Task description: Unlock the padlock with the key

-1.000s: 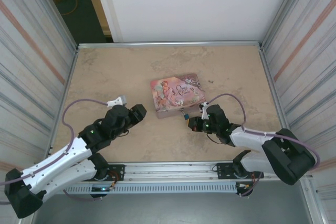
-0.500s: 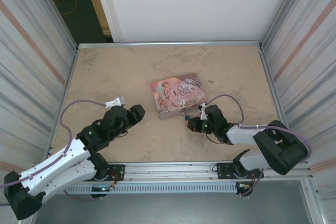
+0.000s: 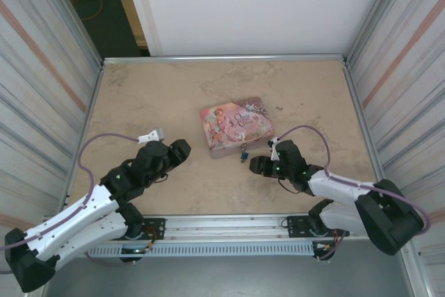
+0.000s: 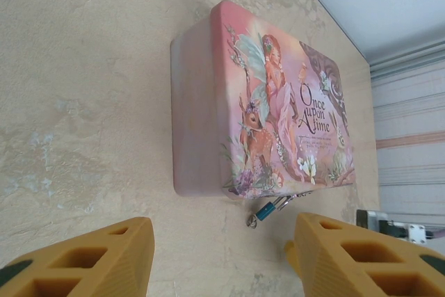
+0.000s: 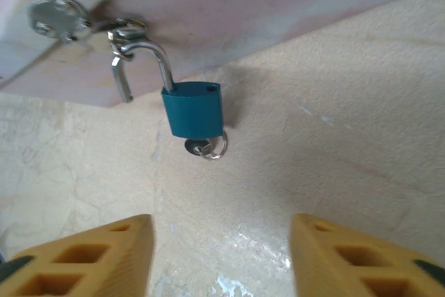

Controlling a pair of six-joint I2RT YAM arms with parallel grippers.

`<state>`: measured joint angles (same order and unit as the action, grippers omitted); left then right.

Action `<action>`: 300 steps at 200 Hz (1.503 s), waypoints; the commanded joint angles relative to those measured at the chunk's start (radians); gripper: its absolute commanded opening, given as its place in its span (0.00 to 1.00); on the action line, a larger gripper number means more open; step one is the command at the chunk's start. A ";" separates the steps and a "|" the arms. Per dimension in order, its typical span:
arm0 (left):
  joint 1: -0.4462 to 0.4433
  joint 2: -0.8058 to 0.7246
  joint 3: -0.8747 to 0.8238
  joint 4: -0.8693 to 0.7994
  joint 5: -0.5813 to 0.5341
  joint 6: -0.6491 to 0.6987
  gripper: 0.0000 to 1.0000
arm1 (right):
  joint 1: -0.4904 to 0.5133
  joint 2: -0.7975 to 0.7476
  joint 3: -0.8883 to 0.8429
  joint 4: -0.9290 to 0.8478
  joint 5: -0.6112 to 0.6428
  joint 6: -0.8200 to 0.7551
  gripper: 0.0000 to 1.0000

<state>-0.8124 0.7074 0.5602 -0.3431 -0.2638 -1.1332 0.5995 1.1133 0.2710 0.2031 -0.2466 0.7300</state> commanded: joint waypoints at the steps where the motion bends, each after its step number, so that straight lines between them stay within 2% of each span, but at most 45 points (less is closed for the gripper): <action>1: 0.006 -0.019 -0.009 -0.016 -0.036 -0.010 0.56 | -0.012 -0.085 0.042 -0.106 0.056 -0.064 0.68; 36: 0.007 -0.030 -0.020 -0.011 -0.032 -0.010 0.56 | -0.026 -0.197 0.039 -0.109 0.087 -0.076 1.00; 79: 0.007 -0.031 -0.025 -0.004 -0.028 -0.007 0.57 | -0.049 -0.240 0.034 -0.066 0.044 -0.096 0.99; 113: 0.009 -0.027 -0.029 0.001 -0.023 -0.008 0.57 | -0.054 -0.245 0.026 -0.045 0.072 -0.073 0.99; 176: 0.030 0.008 -0.049 0.047 0.017 0.012 0.59 | -0.069 -0.150 0.006 0.084 -0.001 -0.045 0.99; 206: 0.109 0.059 -0.063 0.119 0.144 0.054 0.62 | -0.073 -0.051 0.013 0.177 -0.062 -0.052 0.99; 249: 0.288 0.162 -0.109 0.286 0.457 0.057 0.62 | -0.075 0.066 0.007 0.333 -0.134 -0.139 0.99; 295: 0.373 0.301 -0.075 0.376 0.644 0.131 0.61 | -0.079 0.155 0.011 0.416 -0.196 -0.190 1.00; 300: 0.382 0.318 -0.071 0.387 0.662 0.134 0.61 | -0.081 0.167 0.015 0.424 -0.208 -0.195 0.97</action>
<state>-0.4683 0.9684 0.4599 -0.0463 0.2401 -1.0573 0.5282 1.2377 0.2836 0.5465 -0.3859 0.5922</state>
